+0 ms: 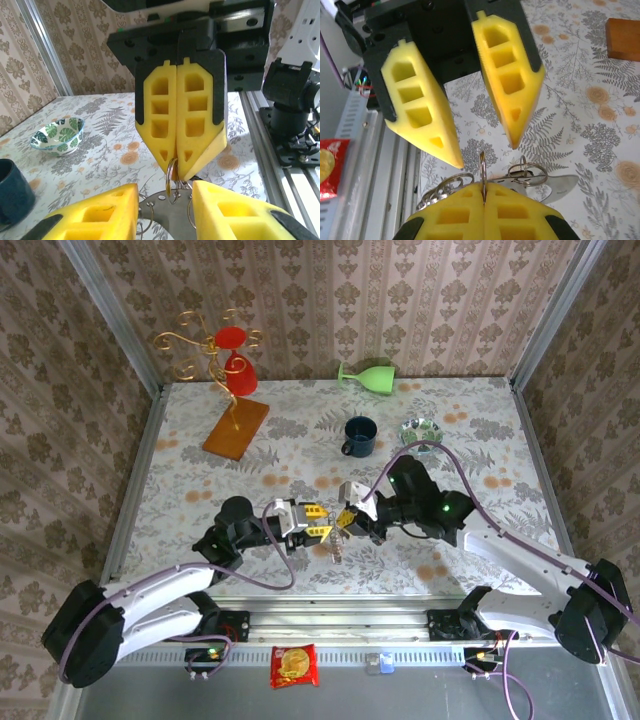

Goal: Put the keys on the keyring

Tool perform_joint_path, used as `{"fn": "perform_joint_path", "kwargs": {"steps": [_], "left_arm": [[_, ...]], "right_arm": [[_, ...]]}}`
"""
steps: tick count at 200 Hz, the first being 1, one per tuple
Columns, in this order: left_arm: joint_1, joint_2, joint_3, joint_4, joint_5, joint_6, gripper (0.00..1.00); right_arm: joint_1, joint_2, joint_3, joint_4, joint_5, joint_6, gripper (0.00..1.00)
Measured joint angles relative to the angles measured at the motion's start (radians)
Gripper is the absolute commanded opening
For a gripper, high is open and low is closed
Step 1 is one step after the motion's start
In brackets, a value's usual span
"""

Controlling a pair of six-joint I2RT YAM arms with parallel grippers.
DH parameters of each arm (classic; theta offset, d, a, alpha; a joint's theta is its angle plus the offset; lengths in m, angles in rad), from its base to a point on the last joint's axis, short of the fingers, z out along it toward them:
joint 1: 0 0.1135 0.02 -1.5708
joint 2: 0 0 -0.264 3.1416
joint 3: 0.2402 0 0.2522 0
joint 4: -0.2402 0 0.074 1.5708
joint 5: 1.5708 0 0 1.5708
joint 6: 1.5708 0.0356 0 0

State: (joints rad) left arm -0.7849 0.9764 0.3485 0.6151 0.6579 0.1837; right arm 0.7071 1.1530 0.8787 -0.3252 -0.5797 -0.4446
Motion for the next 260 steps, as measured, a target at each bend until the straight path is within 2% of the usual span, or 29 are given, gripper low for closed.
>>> {"fn": "perform_joint_path", "kwargs": {"steps": [57, 103, 155, 164, 212, 260], "left_arm": [[-0.002, -0.023, 0.067, -0.203, -0.008, 0.103, 0.25], [-0.007, -0.020, 0.085, -0.255, -0.006, 0.135, 0.19], [-0.014, -0.009, 0.094, -0.294, 0.001, 0.161, 0.00], [-0.014, -0.009, 0.097, -0.300, 0.001, 0.166, 0.00], [-0.019, -0.013, 0.098, -0.301, 0.002, 0.167, 0.00], [-0.019, -0.032, 0.084, -0.260, 0.002, 0.161, 0.00]], "right_arm": [[0.069, 0.070, 0.151, -0.206, 0.126, -0.148, 0.00], [0.121, 0.131, 0.239, -0.306, 0.214, -0.221, 0.00], [0.143, 0.157, 0.271, -0.341, 0.260, -0.241, 0.00], [0.143, 0.157, 0.271, -0.341, 0.260, -0.239, 0.00], [0.107, 0.106, 0.213, -0.278, 0.211, -0.182, 0.25], [0.060, 0.028, 0.121, -0.197, 0.164, -0.117, 0.27]]}}
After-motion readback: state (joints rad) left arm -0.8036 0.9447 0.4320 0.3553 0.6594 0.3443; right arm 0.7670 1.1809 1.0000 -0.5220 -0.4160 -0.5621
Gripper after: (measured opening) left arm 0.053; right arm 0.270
